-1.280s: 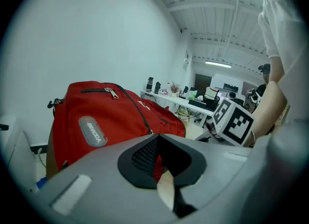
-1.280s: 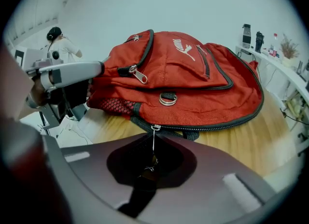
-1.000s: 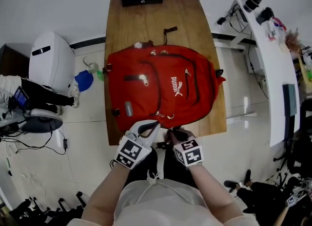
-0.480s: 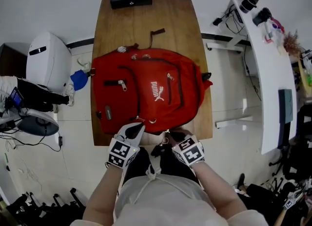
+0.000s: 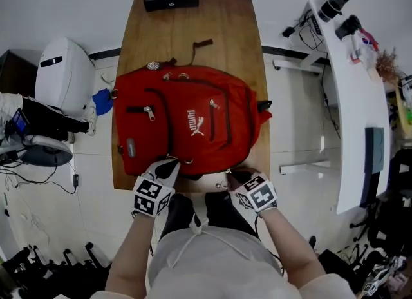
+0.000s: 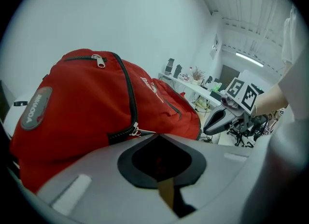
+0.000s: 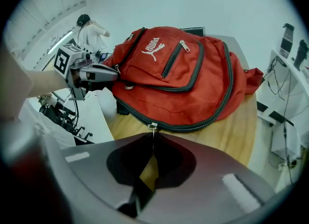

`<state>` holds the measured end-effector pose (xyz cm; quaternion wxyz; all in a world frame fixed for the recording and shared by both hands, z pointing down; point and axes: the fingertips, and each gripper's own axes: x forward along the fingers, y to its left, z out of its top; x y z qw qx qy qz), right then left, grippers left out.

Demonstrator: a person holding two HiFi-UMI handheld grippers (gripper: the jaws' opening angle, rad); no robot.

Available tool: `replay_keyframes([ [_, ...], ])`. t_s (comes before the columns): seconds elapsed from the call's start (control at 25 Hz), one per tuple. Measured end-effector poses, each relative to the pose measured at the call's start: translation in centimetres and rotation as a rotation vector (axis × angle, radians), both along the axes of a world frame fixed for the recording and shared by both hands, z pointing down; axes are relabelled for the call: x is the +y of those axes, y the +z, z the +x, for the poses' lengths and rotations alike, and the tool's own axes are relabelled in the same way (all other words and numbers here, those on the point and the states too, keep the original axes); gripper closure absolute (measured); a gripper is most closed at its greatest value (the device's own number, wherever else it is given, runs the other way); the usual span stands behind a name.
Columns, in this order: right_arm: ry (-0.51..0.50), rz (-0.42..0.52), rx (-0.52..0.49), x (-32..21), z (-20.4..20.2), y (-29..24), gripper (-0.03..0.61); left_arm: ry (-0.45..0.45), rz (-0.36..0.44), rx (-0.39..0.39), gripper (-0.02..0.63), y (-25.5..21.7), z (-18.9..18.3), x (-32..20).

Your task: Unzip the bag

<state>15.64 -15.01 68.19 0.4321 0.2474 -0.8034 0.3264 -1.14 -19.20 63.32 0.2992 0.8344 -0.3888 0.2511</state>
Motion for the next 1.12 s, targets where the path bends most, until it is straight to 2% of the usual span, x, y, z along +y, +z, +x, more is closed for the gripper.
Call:
replay_keyframes([
  [0.16,-0.051,-0.017,0.015,-0.8,1.6,-0.1,0.566,-0.036,-0.014,0.005,0.607,0.2,0.1,-0.4],
  [0.32,-0.092,0.047,0.097,-3.1,4.2,-0.5,0.566,-0.057,-0.021,-0.014,0.607,0.6,0.0,-0.6],
  [0.48,-0.067,0.074,0.139,-6.2,6.9,-0.9,0.565,-0.079,-0.025,-0.028,0.607,1.0,0.0,-0.8],
  [0.72,-0.048,0.086,0.158,-8.7,8.7,-1.1,0.565,-0.079,-0.031,-0.042,0.607,1.3,0.2,-0.9],
  [1.12,0.024,0.092,0.112,-10.2,8.8,-1.9,0.561,-0.094,0.019,-0.034,0.607,1.4,0.4,-1.0],
])
